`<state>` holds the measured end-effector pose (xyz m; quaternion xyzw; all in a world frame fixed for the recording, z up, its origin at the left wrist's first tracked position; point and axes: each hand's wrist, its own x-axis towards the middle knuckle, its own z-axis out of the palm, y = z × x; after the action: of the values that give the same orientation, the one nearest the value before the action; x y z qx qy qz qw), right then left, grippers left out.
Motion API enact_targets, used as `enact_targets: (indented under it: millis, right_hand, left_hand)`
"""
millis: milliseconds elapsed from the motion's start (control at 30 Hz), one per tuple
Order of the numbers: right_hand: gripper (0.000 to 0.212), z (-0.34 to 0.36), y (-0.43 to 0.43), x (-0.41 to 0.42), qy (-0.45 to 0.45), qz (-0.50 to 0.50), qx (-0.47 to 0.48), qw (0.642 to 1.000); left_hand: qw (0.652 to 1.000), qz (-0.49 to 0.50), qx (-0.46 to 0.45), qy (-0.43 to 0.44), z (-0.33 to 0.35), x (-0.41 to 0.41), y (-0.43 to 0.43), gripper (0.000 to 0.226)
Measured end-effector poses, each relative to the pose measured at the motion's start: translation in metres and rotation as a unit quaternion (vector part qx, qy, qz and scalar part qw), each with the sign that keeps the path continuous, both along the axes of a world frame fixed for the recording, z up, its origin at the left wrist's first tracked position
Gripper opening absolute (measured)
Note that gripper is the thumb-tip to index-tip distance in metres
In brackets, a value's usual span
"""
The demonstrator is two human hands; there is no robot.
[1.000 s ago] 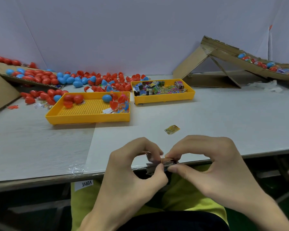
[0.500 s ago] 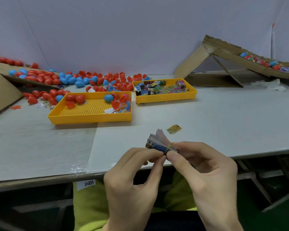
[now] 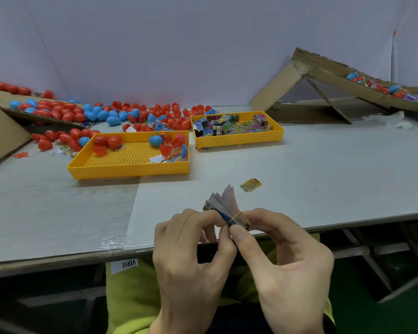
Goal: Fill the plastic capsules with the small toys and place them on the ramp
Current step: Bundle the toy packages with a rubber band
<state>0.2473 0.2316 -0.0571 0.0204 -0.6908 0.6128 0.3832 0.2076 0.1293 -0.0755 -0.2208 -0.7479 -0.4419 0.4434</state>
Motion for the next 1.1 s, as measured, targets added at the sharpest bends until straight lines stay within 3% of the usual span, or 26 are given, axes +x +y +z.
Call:
enact_targets:
  millis: [667, 833, 933, 1100]
  right_hand:
    - [0.012, -0.011, -0.003, -0.003, 0.023, 0.013, 0.045, 0.999]
    - [0.012, -0.009, -0.003, -0.005, 0.023, 0.036, 0.056, 0.998]
    - [0.012, -0.006, 0.004, -0.005, 0.015, 0.065, 0.073, 0.995]
    - [0.013, -0.002, 0.013, -0.004, 0.015, 0.131, 0.079, 0.988]
  left_hand:
    - [0.999, 0.027, 0.012, -0.036, -0.003, -0.013, -0.013, 0.004]
    - [0.997, -0.037, 0.044, -0.059, -0.003, -0.013, -0.016, 0.008]
    - [0.970, -0.163, 0.125, -0.127, -0.001, -0.010, -0.014, 0.007]
    - [0.872, -0.362, 0.237, -0.229, -0.001, -0.004, -0.018, 0.013]
